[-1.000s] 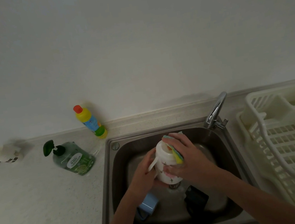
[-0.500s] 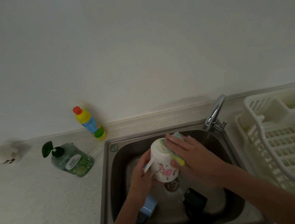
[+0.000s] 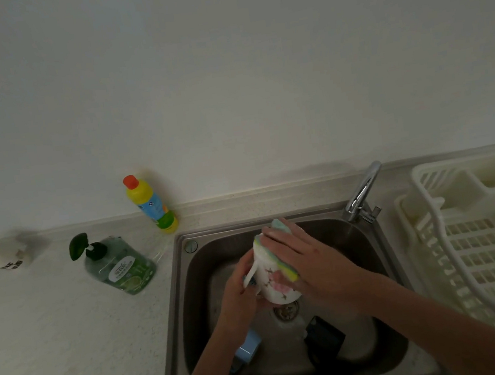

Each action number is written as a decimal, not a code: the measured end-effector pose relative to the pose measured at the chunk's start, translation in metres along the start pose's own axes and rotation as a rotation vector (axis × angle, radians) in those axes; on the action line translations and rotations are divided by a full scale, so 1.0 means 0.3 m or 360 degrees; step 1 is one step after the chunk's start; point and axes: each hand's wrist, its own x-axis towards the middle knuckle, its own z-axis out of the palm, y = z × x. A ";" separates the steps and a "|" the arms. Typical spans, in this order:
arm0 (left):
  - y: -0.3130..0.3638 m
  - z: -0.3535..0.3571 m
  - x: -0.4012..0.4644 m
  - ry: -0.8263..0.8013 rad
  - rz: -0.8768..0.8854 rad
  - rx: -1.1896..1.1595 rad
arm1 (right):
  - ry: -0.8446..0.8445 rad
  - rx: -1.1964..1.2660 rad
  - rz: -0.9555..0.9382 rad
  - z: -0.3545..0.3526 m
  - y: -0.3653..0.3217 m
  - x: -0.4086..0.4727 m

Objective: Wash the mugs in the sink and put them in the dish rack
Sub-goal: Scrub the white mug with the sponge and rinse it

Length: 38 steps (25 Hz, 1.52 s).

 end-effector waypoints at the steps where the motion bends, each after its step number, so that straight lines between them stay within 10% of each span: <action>1: 0.000 0.007 0.002 -0.0005 0.0013 0.0031 | 0.0019 -0.0030 -0.0014 -0.006 0.001 0.024; 6: 0.008 -0.021 0.005 0.0017 0.0039 0.0051 | -0.0353 0.0277 0.0444 -0.026 0.069 -0.013; 11: -0.006 -0.004 0.013 -0.0017 0.0037 0.0143 | -0.0027 -0.0117 0.0007 0.009 -0.020 0.007; 17: 0.001 -0.027 0.028 0.0052 0.0033 0.0107 | -0.0337 0.0477 0.0565 -0.051 0.040 -0.013; 32: -0.021 -0.013 0.021 0.0088 0.0050 0.0142 | -0.0174 0.0139 0.0214 0.005 -0.017 0.029; 38: -0.019 -0.043 0.018 0.0091 0.0047 0.0092 | -0.0361 0.0572 0.0692 -0.016 0.060 0.004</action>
